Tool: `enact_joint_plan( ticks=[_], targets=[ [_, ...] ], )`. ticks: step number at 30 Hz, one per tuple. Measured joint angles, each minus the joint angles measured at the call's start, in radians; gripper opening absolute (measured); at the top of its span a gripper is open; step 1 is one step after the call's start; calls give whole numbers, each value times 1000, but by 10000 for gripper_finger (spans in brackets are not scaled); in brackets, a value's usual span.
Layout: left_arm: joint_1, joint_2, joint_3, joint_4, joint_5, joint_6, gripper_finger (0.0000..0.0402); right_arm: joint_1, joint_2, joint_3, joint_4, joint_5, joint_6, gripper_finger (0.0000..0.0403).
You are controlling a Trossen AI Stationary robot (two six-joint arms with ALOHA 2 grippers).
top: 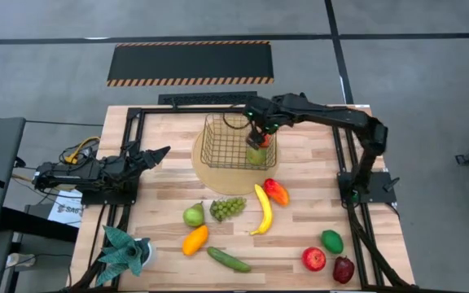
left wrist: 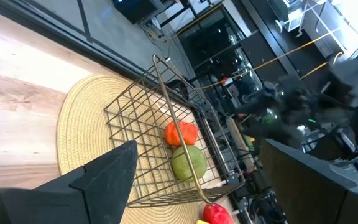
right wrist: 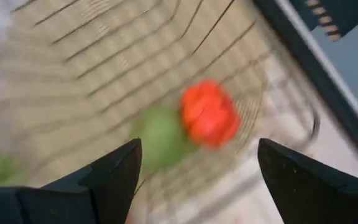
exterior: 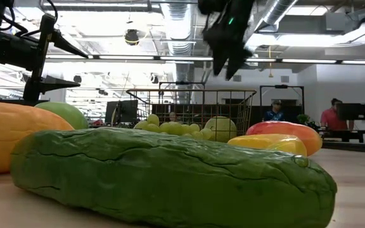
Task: Build produce basket
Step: Put the green lime into the wire basket
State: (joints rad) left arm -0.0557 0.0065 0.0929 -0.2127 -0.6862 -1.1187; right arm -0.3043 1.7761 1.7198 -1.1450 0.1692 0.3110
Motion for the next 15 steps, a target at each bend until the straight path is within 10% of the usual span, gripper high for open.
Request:
enact_joint_plan(
  ticks=[15],
  targets=[
    [0,0,0,-6,0,-6,327,663,-376,-238,-400,-75,996,334]
  ],
)
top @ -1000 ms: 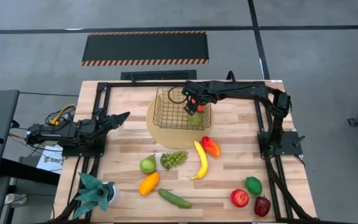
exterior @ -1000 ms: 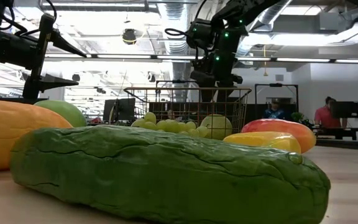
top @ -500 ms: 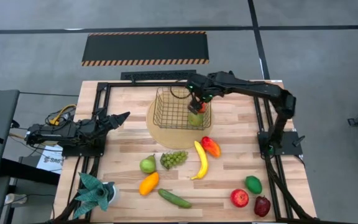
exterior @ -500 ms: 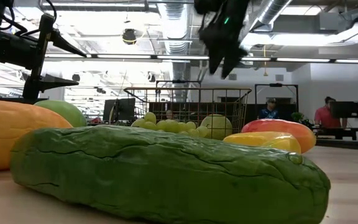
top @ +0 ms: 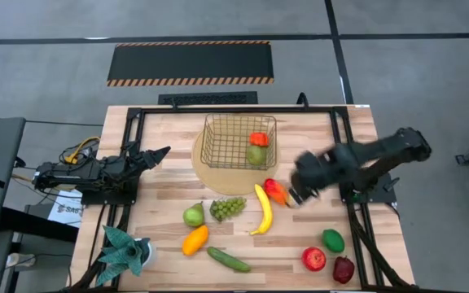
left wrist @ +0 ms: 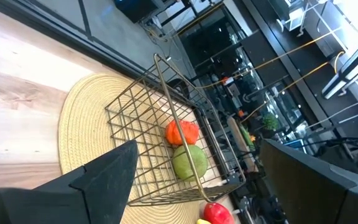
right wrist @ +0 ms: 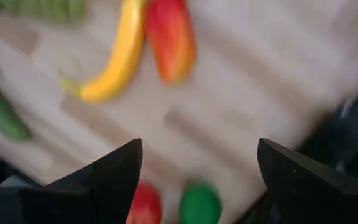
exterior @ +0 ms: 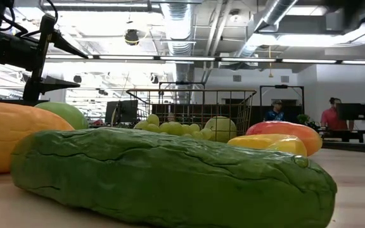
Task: Build produce basket
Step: Put the green lime into the wire basket
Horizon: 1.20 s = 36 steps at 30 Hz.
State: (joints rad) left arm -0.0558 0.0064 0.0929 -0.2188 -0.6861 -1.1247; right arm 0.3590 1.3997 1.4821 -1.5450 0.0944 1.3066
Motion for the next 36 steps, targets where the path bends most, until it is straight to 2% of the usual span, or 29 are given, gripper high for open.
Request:
enact_joint_plan(
  ticks=[3,7,14,20,27,36],
  targets=[
    [0,0,0,-1,-1,1,327,178,-27,-72,26,-55,242,333],
    [0,0,0,-3,-1,1,327,377,-33,-159,118,-131,486,334],
    [0,0,0,-8,-6,1,327,574,-8,-320,383,-169,780,334],
    [0,0,0,-10,-10,1,327,623,53,-406,465,-176,817,338],
    [0,0,0,-11,-10,2,327,623,106,-516,599,-179,807,336],
    [0,0,1,-13,-29,2,327,620,119,-638,668,-172,805,326]
  ],
)
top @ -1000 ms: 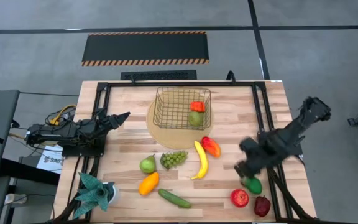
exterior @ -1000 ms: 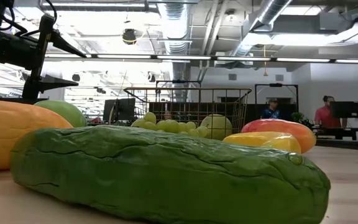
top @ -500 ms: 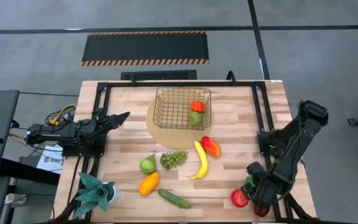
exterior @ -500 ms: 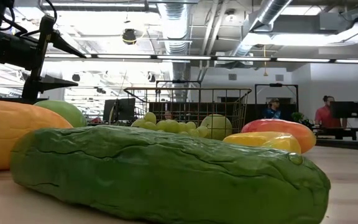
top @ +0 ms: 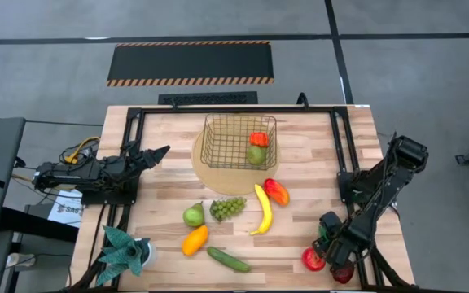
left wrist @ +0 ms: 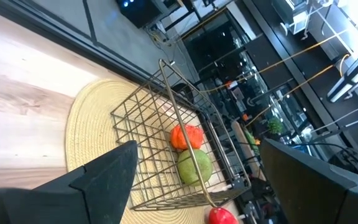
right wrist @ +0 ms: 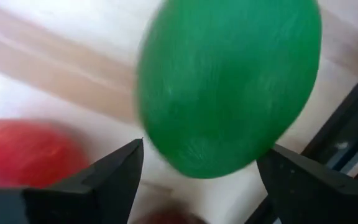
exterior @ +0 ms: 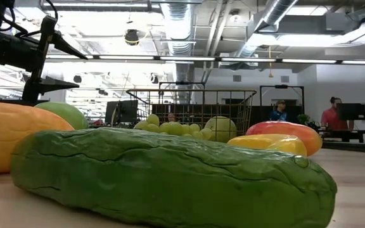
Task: Build produce basket
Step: Put the green lime into the wire basket
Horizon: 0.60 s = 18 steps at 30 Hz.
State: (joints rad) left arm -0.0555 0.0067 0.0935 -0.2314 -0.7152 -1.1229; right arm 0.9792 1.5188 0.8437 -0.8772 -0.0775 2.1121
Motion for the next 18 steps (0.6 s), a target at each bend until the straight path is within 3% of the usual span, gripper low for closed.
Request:
enact_joint_plan(
  ticks=[6,11,18],
  targets=[
    [0,0,0,0,-4,0,327,-30,-5,-15,-3,9,-42,316],
    [0,0,0,1,-4,0,327,-45,-80,8,-1,0,-49,324],
    [0,0,0,2,-4,-1,327,-59,-236,43,-38,26,82,344]
  ],
)
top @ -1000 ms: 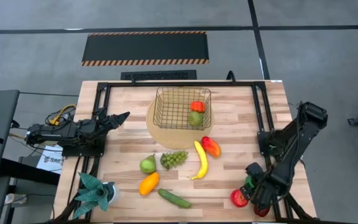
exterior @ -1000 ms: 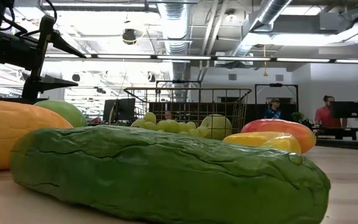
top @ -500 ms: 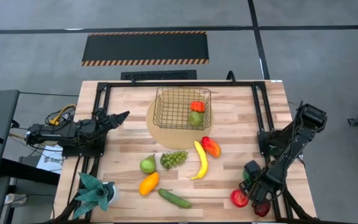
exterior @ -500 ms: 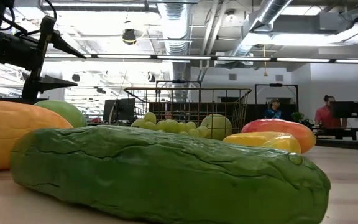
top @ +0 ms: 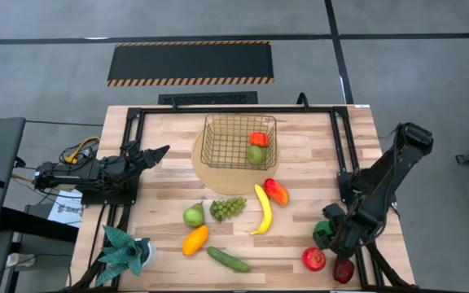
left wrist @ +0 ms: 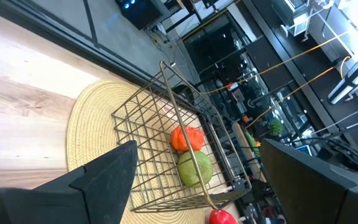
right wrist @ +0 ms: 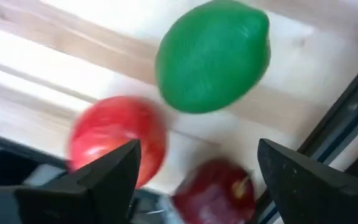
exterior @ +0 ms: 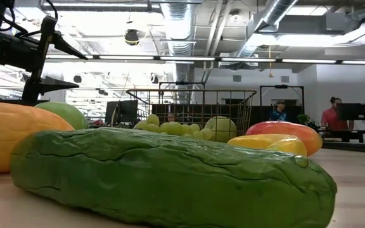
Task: Build produce basket
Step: Put the green lime into the wire basket
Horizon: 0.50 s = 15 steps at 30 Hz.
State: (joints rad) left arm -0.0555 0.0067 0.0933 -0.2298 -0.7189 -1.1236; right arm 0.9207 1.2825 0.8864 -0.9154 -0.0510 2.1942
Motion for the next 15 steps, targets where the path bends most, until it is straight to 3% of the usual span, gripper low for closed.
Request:
enact_joint_plan(
  ticks=[6,15],
  targets=[
    [0,0,0,0,0,0,327,-41,-27,0,-72,0,43,365],
    [0,0,0,0,0,0,327,-133,94,-21,-72,-4,46,392]
  ],
)
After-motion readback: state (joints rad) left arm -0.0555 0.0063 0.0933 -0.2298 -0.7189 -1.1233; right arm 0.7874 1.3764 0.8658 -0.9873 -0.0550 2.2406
